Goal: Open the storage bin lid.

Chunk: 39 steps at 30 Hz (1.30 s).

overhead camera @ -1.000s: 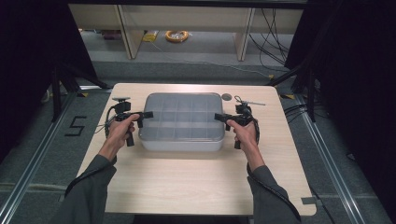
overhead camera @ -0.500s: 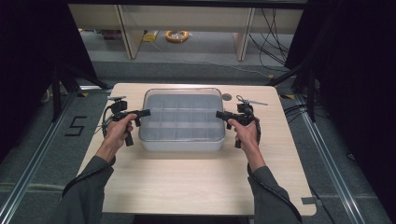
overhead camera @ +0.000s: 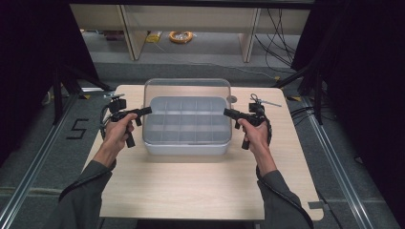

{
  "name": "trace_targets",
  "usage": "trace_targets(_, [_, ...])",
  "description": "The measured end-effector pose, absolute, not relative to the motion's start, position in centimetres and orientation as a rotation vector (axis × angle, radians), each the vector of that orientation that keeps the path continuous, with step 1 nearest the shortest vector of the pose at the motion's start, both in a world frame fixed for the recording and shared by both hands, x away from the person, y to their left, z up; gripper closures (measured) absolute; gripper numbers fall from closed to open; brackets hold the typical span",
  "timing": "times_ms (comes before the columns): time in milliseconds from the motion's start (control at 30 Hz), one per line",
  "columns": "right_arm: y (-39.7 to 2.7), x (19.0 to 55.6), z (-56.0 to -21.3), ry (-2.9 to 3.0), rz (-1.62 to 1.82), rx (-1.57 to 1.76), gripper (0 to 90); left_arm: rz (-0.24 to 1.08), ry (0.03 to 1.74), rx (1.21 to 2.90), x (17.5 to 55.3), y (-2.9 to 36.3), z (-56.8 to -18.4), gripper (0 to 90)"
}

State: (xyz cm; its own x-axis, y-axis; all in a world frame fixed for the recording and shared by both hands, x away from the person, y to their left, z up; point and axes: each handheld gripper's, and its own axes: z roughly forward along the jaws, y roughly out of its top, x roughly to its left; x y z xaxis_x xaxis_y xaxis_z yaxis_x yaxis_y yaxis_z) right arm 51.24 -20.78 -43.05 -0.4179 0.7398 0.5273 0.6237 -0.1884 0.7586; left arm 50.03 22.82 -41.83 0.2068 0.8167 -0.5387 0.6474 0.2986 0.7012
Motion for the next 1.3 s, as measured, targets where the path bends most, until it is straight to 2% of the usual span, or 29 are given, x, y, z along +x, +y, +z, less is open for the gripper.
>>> trace_targets(633, [-20.5,49.7,-40.9,1.929,1.702,1.584,64.8,0.255,1.459,1.442,47.5,23.0,-39.3,56.2])
trace_targets(1300, [-21.5,43.7,-39.1,1.91,1.692,1.512,65.1,0.282,1.367,1.502,42.6,21.9,-38.8,54.6])
